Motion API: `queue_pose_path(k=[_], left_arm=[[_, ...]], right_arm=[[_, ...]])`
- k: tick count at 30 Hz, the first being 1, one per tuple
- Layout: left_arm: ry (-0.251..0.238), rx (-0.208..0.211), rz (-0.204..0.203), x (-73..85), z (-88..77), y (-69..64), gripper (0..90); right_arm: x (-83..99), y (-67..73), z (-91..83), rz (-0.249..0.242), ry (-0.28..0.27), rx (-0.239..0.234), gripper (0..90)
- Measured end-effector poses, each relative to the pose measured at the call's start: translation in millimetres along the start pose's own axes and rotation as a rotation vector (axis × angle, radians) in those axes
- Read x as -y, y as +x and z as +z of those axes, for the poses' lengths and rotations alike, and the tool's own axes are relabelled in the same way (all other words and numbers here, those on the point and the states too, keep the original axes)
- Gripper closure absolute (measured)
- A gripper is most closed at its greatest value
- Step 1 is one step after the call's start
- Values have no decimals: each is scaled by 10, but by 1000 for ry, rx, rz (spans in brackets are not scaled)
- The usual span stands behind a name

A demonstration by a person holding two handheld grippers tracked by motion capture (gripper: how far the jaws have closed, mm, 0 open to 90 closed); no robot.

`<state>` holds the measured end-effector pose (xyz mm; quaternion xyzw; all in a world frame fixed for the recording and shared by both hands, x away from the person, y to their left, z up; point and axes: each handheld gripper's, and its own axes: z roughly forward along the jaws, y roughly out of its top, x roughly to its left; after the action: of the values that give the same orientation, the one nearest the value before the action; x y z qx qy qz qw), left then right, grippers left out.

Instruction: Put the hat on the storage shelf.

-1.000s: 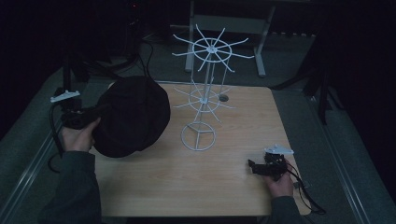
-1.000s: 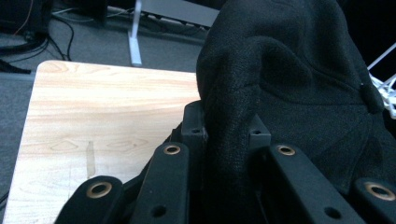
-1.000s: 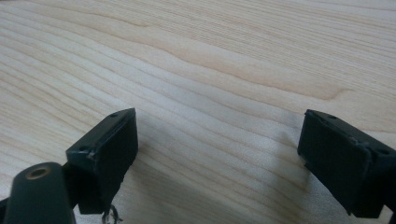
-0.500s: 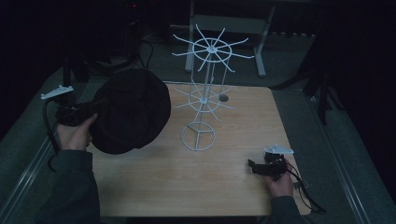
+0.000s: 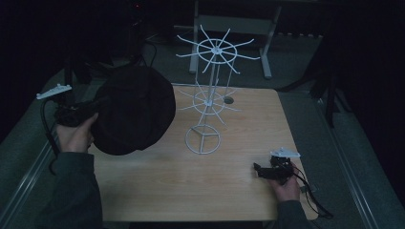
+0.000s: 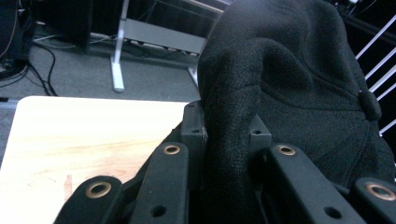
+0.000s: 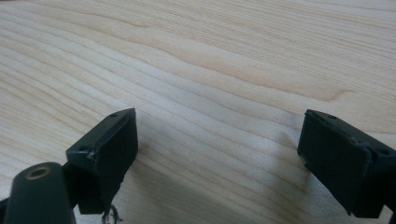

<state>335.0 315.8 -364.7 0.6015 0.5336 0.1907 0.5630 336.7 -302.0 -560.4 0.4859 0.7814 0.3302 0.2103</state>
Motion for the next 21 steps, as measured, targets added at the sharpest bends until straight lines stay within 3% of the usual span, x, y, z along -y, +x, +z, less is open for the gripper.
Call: queue_pose_path(k=[21], left_arm=[[-29,69,-5,-84,53,-109,772]], right_arm=[[-1,-2,2,-2,-2,0,121]])
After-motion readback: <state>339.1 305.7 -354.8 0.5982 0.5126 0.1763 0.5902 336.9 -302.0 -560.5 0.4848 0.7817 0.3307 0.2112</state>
